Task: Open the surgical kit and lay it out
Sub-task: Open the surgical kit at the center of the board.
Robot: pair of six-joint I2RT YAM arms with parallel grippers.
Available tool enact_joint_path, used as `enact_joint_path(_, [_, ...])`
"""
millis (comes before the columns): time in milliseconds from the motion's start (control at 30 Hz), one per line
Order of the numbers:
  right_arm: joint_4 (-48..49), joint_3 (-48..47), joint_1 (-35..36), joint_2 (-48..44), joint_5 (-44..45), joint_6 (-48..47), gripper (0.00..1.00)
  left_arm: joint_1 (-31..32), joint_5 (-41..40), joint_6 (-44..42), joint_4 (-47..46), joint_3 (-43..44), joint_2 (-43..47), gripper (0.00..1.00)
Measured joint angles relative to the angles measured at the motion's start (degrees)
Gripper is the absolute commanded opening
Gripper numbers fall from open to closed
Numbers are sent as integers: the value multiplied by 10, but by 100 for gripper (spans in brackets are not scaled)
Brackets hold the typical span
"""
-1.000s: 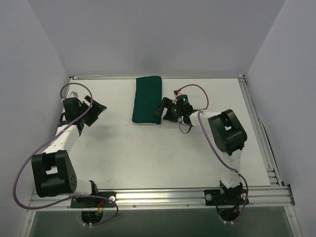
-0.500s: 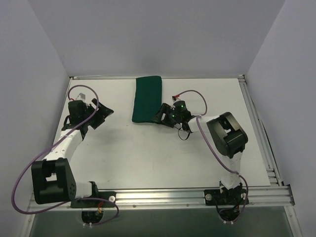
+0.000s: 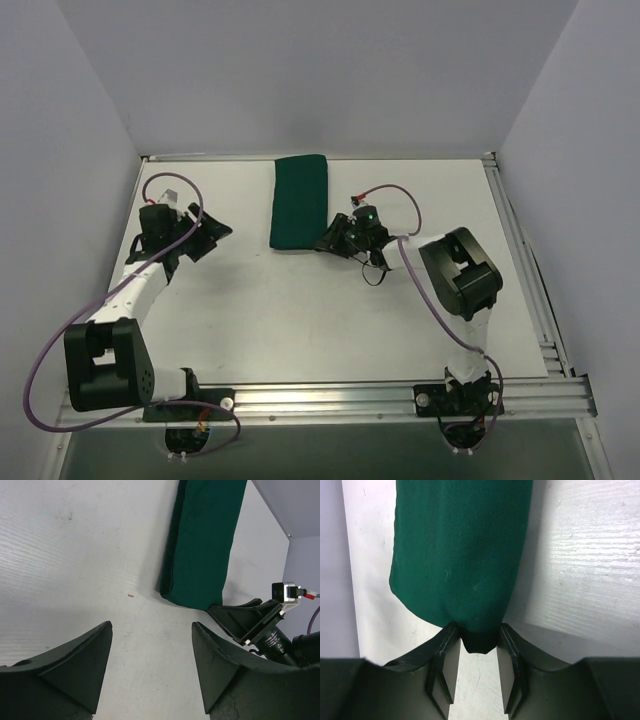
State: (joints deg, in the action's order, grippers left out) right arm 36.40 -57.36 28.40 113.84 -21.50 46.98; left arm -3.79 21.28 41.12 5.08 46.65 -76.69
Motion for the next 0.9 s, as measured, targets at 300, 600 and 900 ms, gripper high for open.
enact_joint_path(300, [0,0,-3,0,-14,-10,0,32,43,1,5,17,-46,65])
enact_joint_path(600, [28,36,0,-14,-16,-3,0,98,75,39,-44,5,-113,74])
enact_joint_path(900, [25,95,16,-66,-10,12,2,149,66,72,-105,4,-186,70])
